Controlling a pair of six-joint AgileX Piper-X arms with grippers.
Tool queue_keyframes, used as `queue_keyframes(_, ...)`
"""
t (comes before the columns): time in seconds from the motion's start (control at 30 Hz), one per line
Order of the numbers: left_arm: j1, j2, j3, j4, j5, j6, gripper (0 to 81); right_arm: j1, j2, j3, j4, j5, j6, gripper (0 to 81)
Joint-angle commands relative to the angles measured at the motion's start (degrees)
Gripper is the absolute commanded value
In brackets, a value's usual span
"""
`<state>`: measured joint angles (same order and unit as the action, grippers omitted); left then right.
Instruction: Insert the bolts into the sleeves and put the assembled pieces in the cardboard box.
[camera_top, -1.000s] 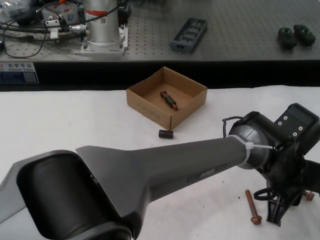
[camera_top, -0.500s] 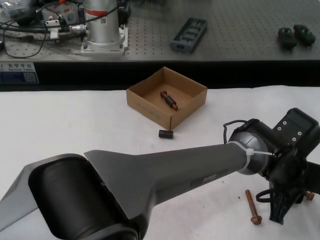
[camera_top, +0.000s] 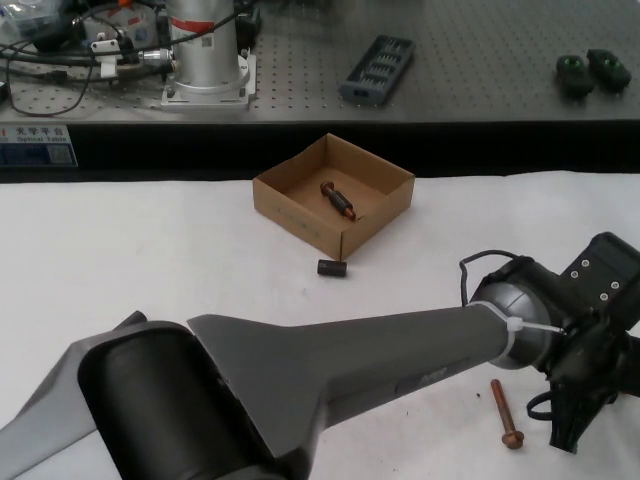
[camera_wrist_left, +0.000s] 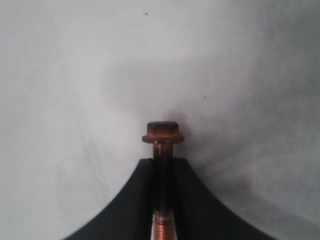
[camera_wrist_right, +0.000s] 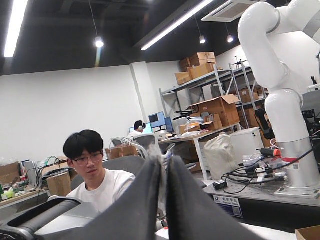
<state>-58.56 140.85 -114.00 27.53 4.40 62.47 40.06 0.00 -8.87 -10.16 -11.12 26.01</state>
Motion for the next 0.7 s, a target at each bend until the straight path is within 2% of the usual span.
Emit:
queue_keyframes(0.0,-0.39,1.17,-0.18,-0.69,-0.99,-0.87,0.6,0.06,0.30,-0.58,-0.06,-0.16,-0.33,5.6)
queue_keyframes(0.3,1.02,-4.21,-0.18,-0.12,-3.04,-12.53,0.6,0.06,0.30,-0.72,-1.39,-0.16,-0.23,5.6)
queue_keyframes(0.67,8.81,-10.96,-0.18,16.90,-3.14,-28.35,0.6,0.06,0.19,-0.71,-14.73,-2.80,8.22,5.6)
